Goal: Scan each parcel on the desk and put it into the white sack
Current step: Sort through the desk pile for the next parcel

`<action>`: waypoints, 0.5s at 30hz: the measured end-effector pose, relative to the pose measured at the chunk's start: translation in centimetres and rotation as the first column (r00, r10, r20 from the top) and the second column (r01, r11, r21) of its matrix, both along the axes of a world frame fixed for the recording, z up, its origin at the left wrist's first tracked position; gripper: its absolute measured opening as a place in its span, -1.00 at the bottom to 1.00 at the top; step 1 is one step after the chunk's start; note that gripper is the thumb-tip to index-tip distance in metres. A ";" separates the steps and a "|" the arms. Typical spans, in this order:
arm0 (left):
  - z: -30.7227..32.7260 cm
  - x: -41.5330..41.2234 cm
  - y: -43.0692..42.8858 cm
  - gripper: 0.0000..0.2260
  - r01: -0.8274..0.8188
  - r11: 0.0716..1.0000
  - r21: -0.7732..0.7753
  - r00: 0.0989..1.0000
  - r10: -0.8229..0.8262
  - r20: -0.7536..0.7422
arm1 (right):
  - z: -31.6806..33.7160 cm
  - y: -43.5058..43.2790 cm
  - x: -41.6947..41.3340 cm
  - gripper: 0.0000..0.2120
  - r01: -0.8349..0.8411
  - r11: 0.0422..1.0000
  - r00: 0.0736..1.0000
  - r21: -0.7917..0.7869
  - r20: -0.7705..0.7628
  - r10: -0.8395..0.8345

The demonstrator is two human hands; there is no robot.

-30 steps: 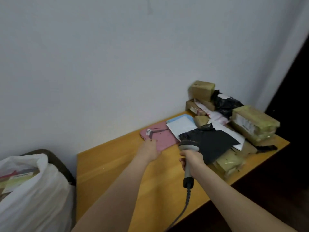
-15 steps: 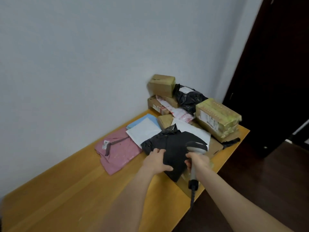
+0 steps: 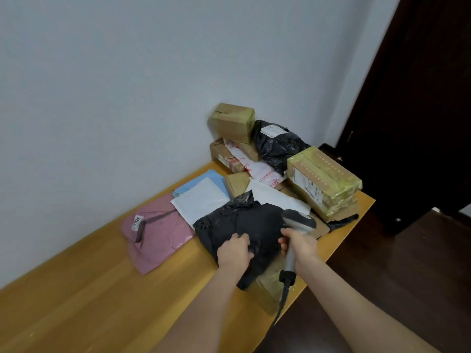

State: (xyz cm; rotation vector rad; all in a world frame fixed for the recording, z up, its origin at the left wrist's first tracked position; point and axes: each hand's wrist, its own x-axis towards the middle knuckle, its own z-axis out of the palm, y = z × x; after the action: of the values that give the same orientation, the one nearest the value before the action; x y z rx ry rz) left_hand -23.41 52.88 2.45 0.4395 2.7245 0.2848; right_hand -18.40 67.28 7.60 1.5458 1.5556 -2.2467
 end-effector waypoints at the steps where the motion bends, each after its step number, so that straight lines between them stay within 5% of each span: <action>1: 0.1 0.1 0.0 -0.73 -0.017 1.000 0.009 1.000 0.017 -0.002 | 0.3 0.1 0.0 -0.88 -0.016 1.000 1.000 -0.007 -0.013 0.016; 5: 0.1 0.9 1.1 -0.44 -0.037 0.999 0.013 0.997 0.038 -0.068 | 0.6 0.9 0.1 -0.86 -0.043 0.999 0.998 -0.001 -0.047 0.043; 8: 0.1 1.7 2.4 -0.28 0.012 0.999 -0.033 1.000 -0.011 0.014 | 0.5 1.5 0.6 -0.88 -0.051 0.999 0.997 -0.002 -0.051 0.051; 11: 0.2 2.3 2.9 -0.45 -0.032 0.996 -0.086 0.999 0.034 0.022 | 0.2 2.0 1.2 -0.88 -0.071 0.997 0.996 -0.005 -0.056 0.071; 15: 1.6 2.4 2.9 -0.80 -0.065 0.996 -0.054 0.988 0.057 -0.143 | 0.4 3.0 2.0 -0.87 -0.082 0.997 0.993 -0.002 -0.084 0.082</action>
State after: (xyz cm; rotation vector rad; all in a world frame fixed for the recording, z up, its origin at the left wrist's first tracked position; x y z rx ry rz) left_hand -20.97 55.83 4.07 0.3733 2.8803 0.1955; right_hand -16.44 70.26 8.03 1.3760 1.5999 -2.2973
